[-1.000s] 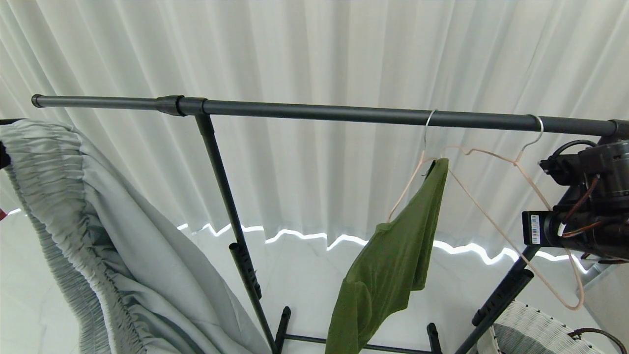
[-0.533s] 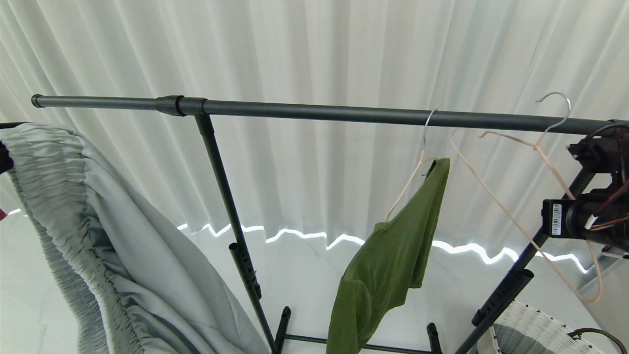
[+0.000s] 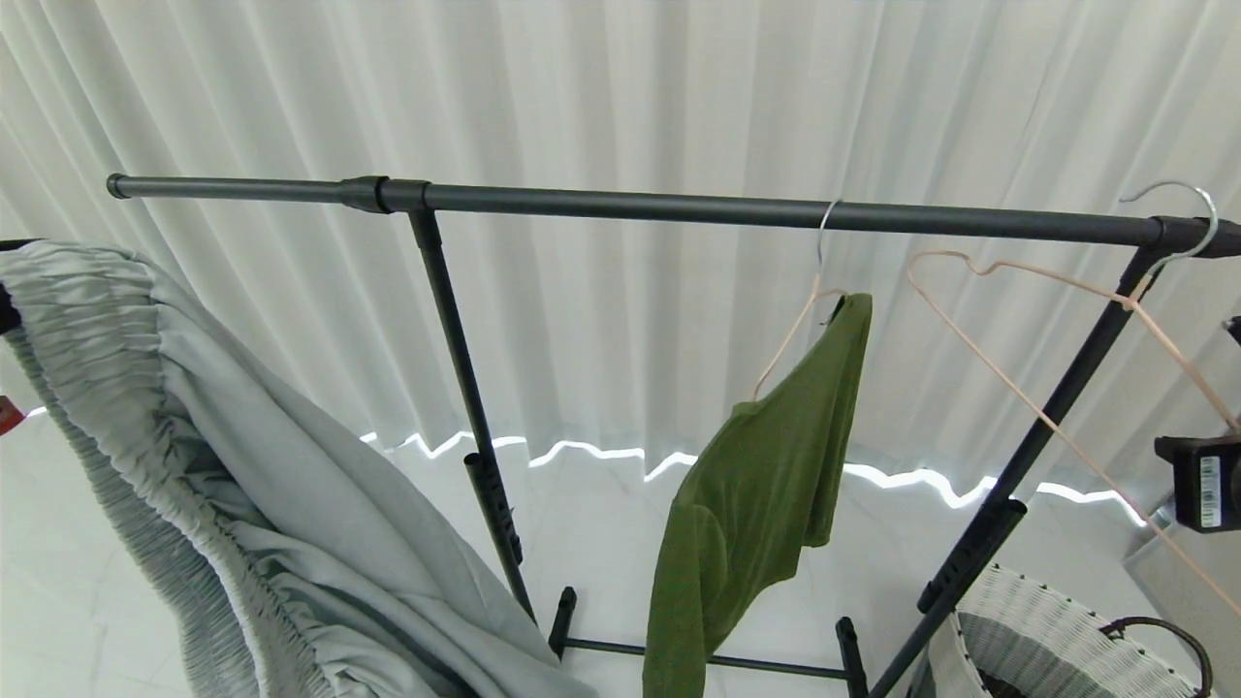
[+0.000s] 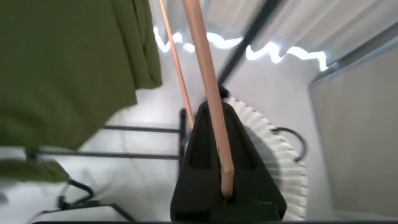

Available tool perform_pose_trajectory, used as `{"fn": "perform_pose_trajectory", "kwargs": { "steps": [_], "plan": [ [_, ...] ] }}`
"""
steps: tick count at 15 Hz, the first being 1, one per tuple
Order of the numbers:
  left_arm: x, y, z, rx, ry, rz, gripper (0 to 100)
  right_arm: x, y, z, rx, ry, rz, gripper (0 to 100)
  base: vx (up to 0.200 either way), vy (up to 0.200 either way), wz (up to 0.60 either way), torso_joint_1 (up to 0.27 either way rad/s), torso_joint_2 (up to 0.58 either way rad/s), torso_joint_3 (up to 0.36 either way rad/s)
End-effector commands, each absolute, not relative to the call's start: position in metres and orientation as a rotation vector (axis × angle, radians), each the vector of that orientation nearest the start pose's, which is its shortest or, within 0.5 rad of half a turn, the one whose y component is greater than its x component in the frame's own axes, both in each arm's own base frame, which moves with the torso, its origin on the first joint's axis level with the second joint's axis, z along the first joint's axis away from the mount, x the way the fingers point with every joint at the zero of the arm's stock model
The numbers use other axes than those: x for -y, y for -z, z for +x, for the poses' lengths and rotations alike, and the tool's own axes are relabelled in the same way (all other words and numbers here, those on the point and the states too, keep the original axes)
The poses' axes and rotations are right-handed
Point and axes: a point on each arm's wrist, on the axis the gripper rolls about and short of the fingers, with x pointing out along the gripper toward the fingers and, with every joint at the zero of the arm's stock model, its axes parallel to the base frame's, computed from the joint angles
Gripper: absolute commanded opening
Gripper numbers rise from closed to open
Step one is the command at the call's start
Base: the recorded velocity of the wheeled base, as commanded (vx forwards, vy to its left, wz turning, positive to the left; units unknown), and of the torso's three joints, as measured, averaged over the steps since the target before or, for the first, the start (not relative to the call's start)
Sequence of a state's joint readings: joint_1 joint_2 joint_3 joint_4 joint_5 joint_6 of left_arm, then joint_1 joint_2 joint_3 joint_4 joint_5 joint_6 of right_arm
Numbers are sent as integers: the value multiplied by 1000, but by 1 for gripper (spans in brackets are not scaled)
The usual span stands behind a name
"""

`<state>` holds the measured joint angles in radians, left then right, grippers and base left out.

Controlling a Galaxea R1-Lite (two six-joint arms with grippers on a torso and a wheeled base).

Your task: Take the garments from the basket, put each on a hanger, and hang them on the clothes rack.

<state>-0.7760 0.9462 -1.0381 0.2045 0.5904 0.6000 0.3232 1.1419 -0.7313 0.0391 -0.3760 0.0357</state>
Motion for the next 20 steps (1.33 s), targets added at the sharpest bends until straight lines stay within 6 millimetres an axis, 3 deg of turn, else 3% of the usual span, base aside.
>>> {"fn": "perform_pose_trajectory", "kwargs": {
  "steps": [1,6,10,14,16,20],
  "plan": [
    [54,-323,73,-33,206,671,0,-36,-231,133,-377,52,-127,0,-200,0,0,-7,-2,7],
    [55,-320,74,-41,210,673,0,-36,-234,129,-357,25,-175,0,-200,0,0,3,0,2],
    [64,-315,84,-77,216,698,0,-47,-240,122,-320,-133,-220,0,0,0,0,0,0,0],
    [84,-311,116,-167,174,666,0,-68,-248,122,-290,-303,-293,0,0,0,0,0,0,0],
    [101,-313,146,-221,134,608,0,-93,-253,124,-284,-435,-318,0,0,0,0,0,0,0],
    [125,-318,188,-259,78,457,0,-127,-252,118,-287,-610,-351,0,0,0,0,0,0,0]
  ]
}}
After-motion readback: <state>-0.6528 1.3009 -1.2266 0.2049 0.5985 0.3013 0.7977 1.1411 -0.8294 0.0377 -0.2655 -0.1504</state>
